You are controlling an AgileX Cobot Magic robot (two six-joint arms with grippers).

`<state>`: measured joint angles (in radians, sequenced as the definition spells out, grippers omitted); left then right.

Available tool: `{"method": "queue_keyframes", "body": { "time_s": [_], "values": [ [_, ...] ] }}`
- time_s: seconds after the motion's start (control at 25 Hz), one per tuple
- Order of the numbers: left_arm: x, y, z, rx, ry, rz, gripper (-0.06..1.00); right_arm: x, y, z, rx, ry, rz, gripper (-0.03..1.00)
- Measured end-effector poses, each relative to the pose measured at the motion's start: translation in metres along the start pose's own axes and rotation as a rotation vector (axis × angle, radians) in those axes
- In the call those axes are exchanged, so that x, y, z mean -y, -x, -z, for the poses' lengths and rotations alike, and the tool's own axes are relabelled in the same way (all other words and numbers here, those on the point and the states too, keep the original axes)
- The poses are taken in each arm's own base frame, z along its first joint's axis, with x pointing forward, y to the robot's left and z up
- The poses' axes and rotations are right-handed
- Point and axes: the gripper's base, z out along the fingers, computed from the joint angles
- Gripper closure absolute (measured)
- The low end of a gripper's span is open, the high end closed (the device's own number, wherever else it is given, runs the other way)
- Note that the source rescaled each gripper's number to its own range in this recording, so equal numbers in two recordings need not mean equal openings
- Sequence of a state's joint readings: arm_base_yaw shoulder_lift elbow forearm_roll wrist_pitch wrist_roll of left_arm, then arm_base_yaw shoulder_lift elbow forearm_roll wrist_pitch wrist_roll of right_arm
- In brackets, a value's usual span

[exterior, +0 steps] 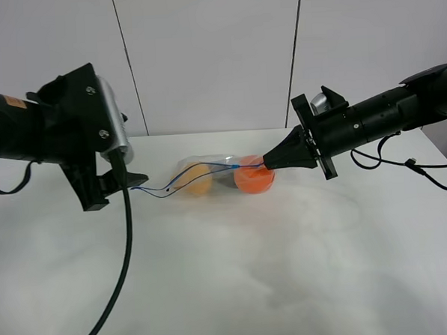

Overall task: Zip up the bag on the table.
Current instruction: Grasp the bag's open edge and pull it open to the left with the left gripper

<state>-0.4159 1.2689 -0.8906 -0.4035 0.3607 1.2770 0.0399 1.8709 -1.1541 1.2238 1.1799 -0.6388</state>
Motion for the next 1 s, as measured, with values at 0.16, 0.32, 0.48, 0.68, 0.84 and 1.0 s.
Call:
{"method": "queue_keyframes", "body": {
  "time_s": [0.16,0.32,0.48,0.68,0.84,1.0],
  "values": [
    [0.016,0.021,-0.023,0.069,0.002,-0.027,-0.05,0.0,0.0,0.0,0.0,0.0,0.0,0.97],
    [0.034,0.035,-0.049,0.106,0.002,-0.042,-0.05,0.0,0.0,0.0,0.0,0.0,-0.002,0.97],
    [0.054,0.046,-0.074,0.132,0.013,-0.077,-0.05,0.0,0.0,0.0,0.0,0.0,-0.007,0.97],
    [0.075,0.055,-0.103,0.173,0.095,-0.11,-0.05,0.0,0.0,0.0,0.0,0.0,-0.007,0.97],
    [0.082,0.049,-0.126,0.165,0.163,-0.11,-0.05,0.0,0.0,0.0,0.0,0.0,-0.007,0.97],
    [0.086,0.043,-0.139,0.157,0.208,-0.115,-0.05,0.0,0.0,0.0,0.0,0.0,-0.015,0.97]
  ]
}}
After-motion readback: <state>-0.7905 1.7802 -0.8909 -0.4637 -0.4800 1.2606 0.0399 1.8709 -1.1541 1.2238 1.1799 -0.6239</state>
